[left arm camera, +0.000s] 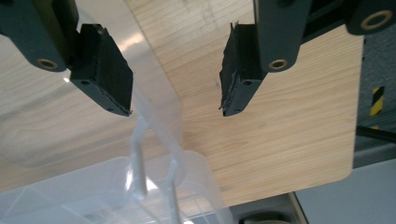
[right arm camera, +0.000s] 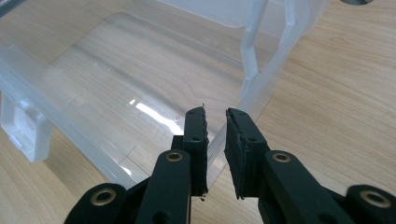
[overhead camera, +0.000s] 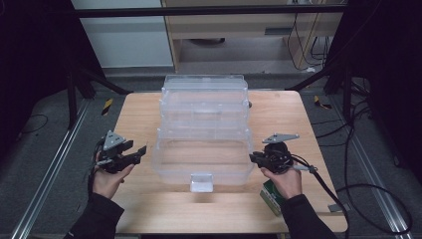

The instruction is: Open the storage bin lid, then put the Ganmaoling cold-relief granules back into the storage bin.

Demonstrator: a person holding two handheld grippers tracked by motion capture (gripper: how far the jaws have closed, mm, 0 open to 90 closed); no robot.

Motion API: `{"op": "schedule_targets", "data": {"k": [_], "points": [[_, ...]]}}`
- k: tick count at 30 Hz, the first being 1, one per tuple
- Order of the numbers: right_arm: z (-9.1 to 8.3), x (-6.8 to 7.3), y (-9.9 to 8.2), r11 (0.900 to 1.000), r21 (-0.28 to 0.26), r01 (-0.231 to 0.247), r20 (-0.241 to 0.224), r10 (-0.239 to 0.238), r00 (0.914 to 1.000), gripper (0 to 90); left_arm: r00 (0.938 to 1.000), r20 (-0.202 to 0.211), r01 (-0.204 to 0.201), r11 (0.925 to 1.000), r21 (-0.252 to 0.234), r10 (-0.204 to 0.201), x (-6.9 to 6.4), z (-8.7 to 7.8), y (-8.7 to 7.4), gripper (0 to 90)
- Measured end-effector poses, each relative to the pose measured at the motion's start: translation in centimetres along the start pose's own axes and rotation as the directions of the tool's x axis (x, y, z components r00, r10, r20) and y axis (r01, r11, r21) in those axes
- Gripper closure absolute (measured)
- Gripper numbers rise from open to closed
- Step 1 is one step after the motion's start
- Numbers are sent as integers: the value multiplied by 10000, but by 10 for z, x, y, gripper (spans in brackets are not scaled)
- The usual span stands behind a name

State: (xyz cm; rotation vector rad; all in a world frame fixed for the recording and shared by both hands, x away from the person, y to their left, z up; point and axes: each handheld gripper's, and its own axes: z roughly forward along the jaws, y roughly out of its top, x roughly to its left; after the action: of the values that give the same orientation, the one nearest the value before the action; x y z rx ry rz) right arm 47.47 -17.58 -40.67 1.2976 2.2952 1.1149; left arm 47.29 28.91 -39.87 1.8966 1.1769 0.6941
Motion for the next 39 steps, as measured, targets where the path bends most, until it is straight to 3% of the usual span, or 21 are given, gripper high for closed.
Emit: {"op": "schedule_targets", "data": {"k": [7, 10, 13, 16, 25, 30, 39], "points": [[-20, -1, 3, 9991, -422, 92, 111, -88, 9999, 705, 9997, -229, -24, 10000, -42, 23, 11, 6, -15, 371], [-26, -4, 4, 9990, -439, 113, 156, -106, 9998, 674, 9995, -313, 38, 9999, 100, -35, 14, 9, -19, 349], [-39, -8, 3, 9993, -262, 272, 594, -256, 9979, 613, 9990, -432, 151, 9994, 301, -138, 17, 14, -26, 344], [-48, -10, 2, 9995, -158, 287, 613, -277, 9977, 573, 9987, -472, 219, 9989, 425, -199, 19, 18, -28, 337], [-64, -5, 4, 9919, 1035, 737, 931, -835, 9922, 399, 9978, -568, 353, 9988, 344, -333, 23, 18, -29, 324], [-67, -4, 4, 9850, 1655, 482, 814, -624, 9947, 328, 9978, -562, 358, 9987, 358, -338, 24, 19, -29, 311], [-72, -2, 2, 9753, 2163, 439, 768, -618, 9951, 245, 9953, -867, 478, 9975, 529, -431, 31, 20, -32, 322]]}}
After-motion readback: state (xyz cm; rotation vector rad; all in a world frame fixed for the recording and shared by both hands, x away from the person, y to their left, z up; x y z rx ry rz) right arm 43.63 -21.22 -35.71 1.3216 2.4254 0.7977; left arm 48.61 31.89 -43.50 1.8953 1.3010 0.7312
